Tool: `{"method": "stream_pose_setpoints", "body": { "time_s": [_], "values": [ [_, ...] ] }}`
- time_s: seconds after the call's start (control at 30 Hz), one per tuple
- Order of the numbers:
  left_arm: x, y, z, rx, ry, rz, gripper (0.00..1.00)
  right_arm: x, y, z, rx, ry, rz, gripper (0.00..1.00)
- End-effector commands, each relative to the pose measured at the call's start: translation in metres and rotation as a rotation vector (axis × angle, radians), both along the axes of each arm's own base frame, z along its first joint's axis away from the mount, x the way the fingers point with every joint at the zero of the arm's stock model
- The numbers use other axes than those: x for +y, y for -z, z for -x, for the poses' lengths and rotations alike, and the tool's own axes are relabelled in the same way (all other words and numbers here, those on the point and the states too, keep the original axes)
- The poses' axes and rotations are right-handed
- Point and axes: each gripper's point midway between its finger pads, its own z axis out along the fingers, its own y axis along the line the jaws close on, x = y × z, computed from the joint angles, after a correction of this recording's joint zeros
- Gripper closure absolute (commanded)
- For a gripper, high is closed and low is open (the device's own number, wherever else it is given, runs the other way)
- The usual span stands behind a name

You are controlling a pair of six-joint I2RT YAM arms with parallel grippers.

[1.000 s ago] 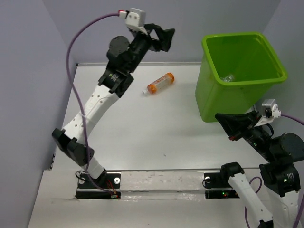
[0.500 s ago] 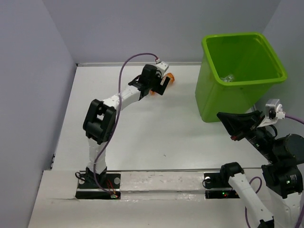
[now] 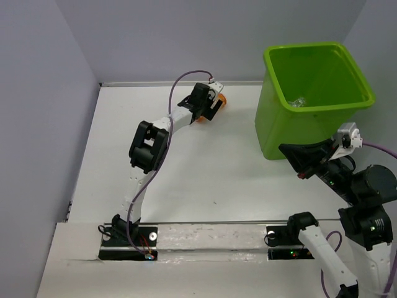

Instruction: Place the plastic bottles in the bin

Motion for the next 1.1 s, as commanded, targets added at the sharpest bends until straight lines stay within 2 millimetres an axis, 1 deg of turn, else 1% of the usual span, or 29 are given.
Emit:
{"method": "stream_pose_setpoints", "body": {
  "time_s": [0.0, 0.03, 0.07, 0.13, 0.17, 0.2, 0.23, 0.27, 0.3, 0.33, 0.37, 0.4, 0.43, 0.47, 0.5, 0.53, 0.57, 0.6, 0.63, 0.67, 0.7, 0.73, 0.77, 0.8, 0.83, 0.9, 0.97, 1.03, 1.07],
  "values": [
    [0.004, 0.011, -0.014, -0.019, -0.011, -0.051, 0.01, 0.007, 0.003, -0.017, 0.008, -0.019, 0.01, 1.0],
    [0.003, 0.019, -0.014, -0.011, -0.008, -0.058, 0.01, 0.007, 0.004, -0.019, 0.01, -0.018, 0.01, 1.0],
    [0.003, 0.023, -0.014, -0.006, -0.003, -0.062, 0.04, 0.008, 0.004, -0.02, 0.011, -0.018, 0.009, 1.0],
    [0.003, 0.027, -0.012, 0.003, 0.001, -0.058, 0.26, 0.008, 0.004, -0.023, 0.015, -0.018, 0.004, 1.0],
    [0.004, 0.025, -0.011, 0.001, 0.0, -0.055, 0.33, 0.008, 0.004, -0.024, 0.015, -0.018, 0.002, 1.0],
    [0.004, 0.017, -0.006, -0.002, 0.0, -0.044, 0.37, 0.009, 0.004, -0.025, 0.013, -0.02, -0.002, 1.0],
    [0.002, 0.007, -0.007, -0.027, 0.005, -0.016, 0.41, 0.01, 0.006, -0.027, 0.024, -0.025, -0.008, 1.0],
    [0.001, -0.004, -0.004, -0.039, 0.005, 0.016, 0.41, 0.011, 0.007, -0.028, 0.03, -0.029, -0.011, 1.0],
    [0.001, -0.029, 0.001, -0.073, 0.01, 0.059, 0.41, 0.013, 0.008, -0.029, 0.036, -0.036, -0.015, 1.0],
    [-0.002, -0.043, 0.007, -0.083, 0.027, 0.099, 0.41, 0.014, 0.013, -0.031, 0.062, -0.041, -0.025, 0.98],
    [-0.007, -0.061, 0.014, -0.097, 0.056, 0.149, 0.41, 0.015, 0.016, -0.033, 0.077, -0.044, -0.031, 0.96],
    [-0.007, -0.096, 0.027, -0.134, 0.062, 0.229, 0.42, 0.016, 0.017, -0.036, 0.096, -0.042, -0.049, 0.89],
    [-0.013, -0.111, 0.037, -0.14, 0.098, 0.283, 0.43, 0.016, 0.02, -0.039, 0.116, -0.037, -0.06, 0.86],
    [-0.012, -0.133, 0.043, -0.179, 0.095, 0.319, 0.47, 0.016, 0.024, -0.042, 0.137, -0.034, -0.069, 0.83],
    [-0.015, -0.168, 0.059, -0.23, 0.106, 0.378, 0.49, 0.017, 0.027, -0.045, 0.153, -0.034, -0.079, 0.8],
    [-0.021, -0.189, 0.068, -0.225, 0.119, 0.461, 0.5, 0.02, 0.029, -0.046, 0.178, -0.046, -0.104, 0.74],
    [-0.032, -0.207, 0.083, -0.206, 0.195, 0.52, 0.51, 0.022, 0.031, -0.049, 0.194, -0.058, -0.117, 0.7],
    [-0.031, -0.239, 0.099, -0.233, 0.219, 0.574, 0.51, 0.025, 0.033, -0.052, 0.198, -0.07, -0.13, 0.59],
    [-0.032, -0.253, 0.112, -0.212, 0.216, 0.652, 0.51, 0.027, 0.034, -0.053, 0.222, -0.079, -0.151, 0.51],
    [-0.026, -0.275, 0.133, -0.234, 0.237, 0.695, 0.51, 0.029, 0.034, -0.057, 0.229, -0.086, -0.157, 0.43],
    [-0.023, -0.294, 0.146, -0.268, 0.251, 0.743, 0.51, 0.03, 0.033, -0.058, 0.232, -0.092, -0.165, 0.36],
    [-0.026, -0.305, 0.163, -0.256, 0.284, 0.796, 0.51, 0.031, 0.031, -0.059, 0.241, -0.096, -0.181, 0.23],
    [-0.025, -0.316, 0.178, -0.267, 0.316, 0.829, 0.51, 0.032, 0.029, -0.062, 0.247, -0.097, -0.189, 0.17],
    [-0.021, -0.328, 0.199, -0.279, 0.355, 0.857, 0.51, 0.033, 0.021, -0.062, 0.223, -0.107, -0.199, 0.14],
    [-0.028, -0.334, 0.216, -0.275, 0.402, 0.875, 0.51, 0.033, 0.014, -0.063, 0.214, -0.109, -0.212, 0.08],
    [-0.031, -0.345, 0.245, -0.269, 0.472, 0.895, 0.51, 0.037, 0.002, -0.066, 0.186, -0.135, -0.207, 0.05],
    [-0.036, -0.352, 0.263, -0.26, 0.511, 0.914, 0.51, 0.039, -0.007, -0.068, 0.16, -0.15, -0.197, 0.04],
    [-0.052, -0.361, 0.293, -0.233, 0.588, 0.944, 0.51, 0.044, -0.029, -0.067, 0.103, -0.19, -0.181, 0.04],
    [-0.056, -0.363, 0.301, -0.225, 0.608, 0.953, 0.51, 0.045, -0.032, -0.068, 0.094, -0.197, -0.18, 0.04]
  ]
}}
